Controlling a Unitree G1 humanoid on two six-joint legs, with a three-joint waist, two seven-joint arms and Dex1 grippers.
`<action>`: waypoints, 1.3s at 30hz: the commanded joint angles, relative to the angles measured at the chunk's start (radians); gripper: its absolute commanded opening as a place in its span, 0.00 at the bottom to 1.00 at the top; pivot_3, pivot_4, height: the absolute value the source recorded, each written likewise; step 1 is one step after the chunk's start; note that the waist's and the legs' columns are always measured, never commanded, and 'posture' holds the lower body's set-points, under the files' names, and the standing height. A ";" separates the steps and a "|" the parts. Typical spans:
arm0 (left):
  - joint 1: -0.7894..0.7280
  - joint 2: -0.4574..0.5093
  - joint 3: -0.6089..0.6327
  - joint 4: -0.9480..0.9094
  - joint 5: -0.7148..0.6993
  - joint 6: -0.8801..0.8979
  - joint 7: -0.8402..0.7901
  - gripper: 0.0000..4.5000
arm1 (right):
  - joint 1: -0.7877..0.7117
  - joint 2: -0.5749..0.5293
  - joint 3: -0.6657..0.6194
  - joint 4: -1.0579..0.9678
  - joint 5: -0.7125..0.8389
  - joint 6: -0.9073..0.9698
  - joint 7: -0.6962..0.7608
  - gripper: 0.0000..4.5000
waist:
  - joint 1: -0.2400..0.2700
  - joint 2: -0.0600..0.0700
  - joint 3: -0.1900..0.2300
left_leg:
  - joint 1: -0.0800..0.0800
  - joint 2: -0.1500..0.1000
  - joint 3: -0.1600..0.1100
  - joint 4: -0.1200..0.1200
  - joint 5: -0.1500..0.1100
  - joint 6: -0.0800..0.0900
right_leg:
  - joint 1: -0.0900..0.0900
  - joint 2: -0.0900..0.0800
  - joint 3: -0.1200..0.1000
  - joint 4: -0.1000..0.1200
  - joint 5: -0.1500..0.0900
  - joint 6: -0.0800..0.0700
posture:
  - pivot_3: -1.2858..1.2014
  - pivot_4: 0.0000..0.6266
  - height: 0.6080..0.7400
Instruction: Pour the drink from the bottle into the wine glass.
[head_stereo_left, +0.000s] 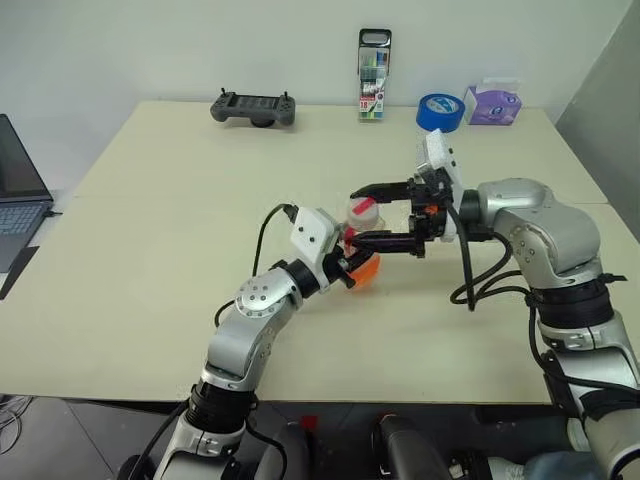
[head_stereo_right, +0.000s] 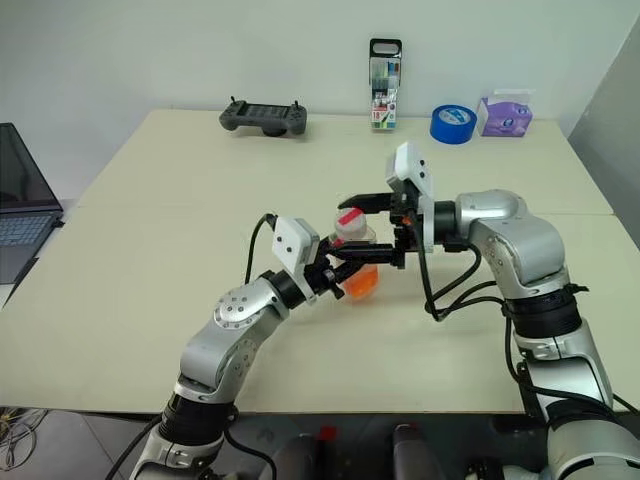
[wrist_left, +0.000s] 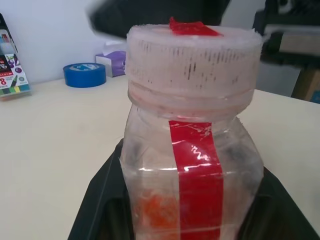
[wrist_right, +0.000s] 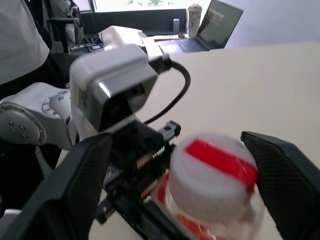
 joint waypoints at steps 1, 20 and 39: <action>-0.010 0.005 -0.007 -0.030 0.004 -0.028 -0.012 0.40 | 0.005 0.050 -0.059 -0.120 -0.069 0.027 -0.241 1.00 | 0.000 0.000 0.000 | 0.000 0.000 0.000 0.000 0.000 0.000 | 0.000 0.000 0.000 0.000 0.000 0.000 | 0.52 0.24 1.00; -0.161 0.060 0.053 0.181 -0.050 -0.099 -0.188 0.40 | 0.142 0.385 -0.103 -0.706 -0.191 0.705 -1.008 1.00 | -0.001 0.000 -0.001 | -0.002 -0.001 0.001 0.001 0.004 -0.002 | -0.009 0.002 0.001 0.014 0.000 0.000 | 0.52 0.24 1.00; -0.199 0.108 0.048 0.238 -0.110 -0.067 -0.392 0.40 | 0.202 0.517 -0.066 -0.779 -0.217 0.766 -1.067 1.00 | -0.005 0.000 -0.001 | -0.003 0.000 0.001 0.000 0.004 -0.002 | -0.011 0.002 0.001 0.014 0.000 0.000 | 0.52 0.24 1.00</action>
